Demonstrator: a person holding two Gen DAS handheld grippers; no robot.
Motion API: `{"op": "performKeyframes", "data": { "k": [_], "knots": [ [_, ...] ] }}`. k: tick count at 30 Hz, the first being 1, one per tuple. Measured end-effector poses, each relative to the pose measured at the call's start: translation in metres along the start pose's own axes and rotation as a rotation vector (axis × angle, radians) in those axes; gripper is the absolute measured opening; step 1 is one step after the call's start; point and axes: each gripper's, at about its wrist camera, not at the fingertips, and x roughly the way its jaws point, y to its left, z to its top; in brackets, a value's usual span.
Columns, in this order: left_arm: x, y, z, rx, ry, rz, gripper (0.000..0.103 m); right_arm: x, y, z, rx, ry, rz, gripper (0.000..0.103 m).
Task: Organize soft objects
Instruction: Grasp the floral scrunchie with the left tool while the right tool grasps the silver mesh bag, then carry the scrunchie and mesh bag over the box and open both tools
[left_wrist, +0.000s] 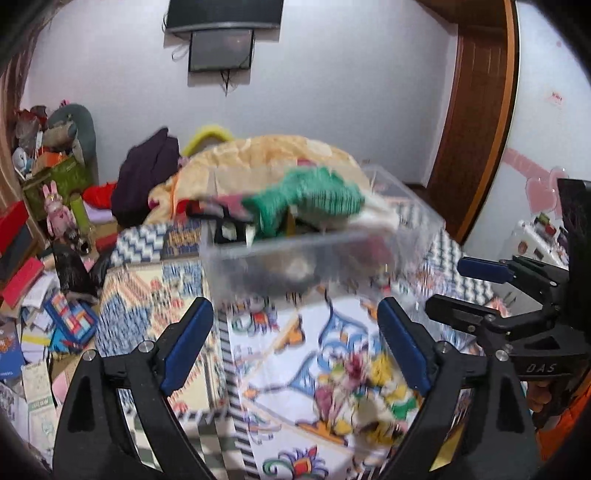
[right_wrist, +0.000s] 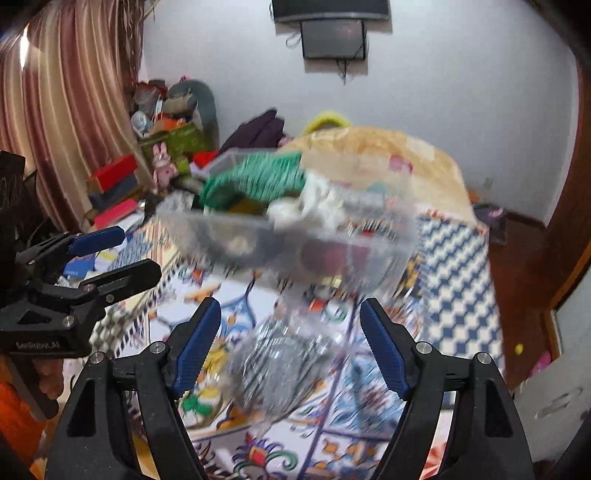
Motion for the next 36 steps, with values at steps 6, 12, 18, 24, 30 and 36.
{"op": "performKeyframes", "data": {
  "k": [6, 12, 18, 24, 30, 36],
  "knots": [
    [0.013, -0.006, -0.030, -0.005, 0.096, -0.027, 0.091, 0.019, 0.006, -0.019, 0.003, 0.081, -0.006, 0.075],
    [0.023, -0.014, -0.044, 0.005, 0.132, -0.031, 0.091, 0.025, -0.003, -0.031, 0.039, 0.112, -0.004, 0.075],
    [0.031, -0.016, -0.050, 0.023, 0.145, -0.032, 0.073, 0.022, -0.016, -0.039, 0.082, 0.110, -0.008, 0.057],
    [0.034, -0.006, -0.053, -0.015, 0.153, -0.056, 0.048, 0.014, -0.019, -0.041, 0.074, 0.094, -0.003, 0.035],
    [0.029, -0.002, -0.052, -0.027, 0.157, -0.081, 0.019, 0.012, -0.011, -0.038, 0.045, 0.075, -0.020, 0.025],
    [0.018, 0.000, -0.045, -0.017, 0.128, -0.074, 0.013, 0.001, -0.011, -0.032, 0.048, 0.039, -0.021, 0.025]
  ]
}}
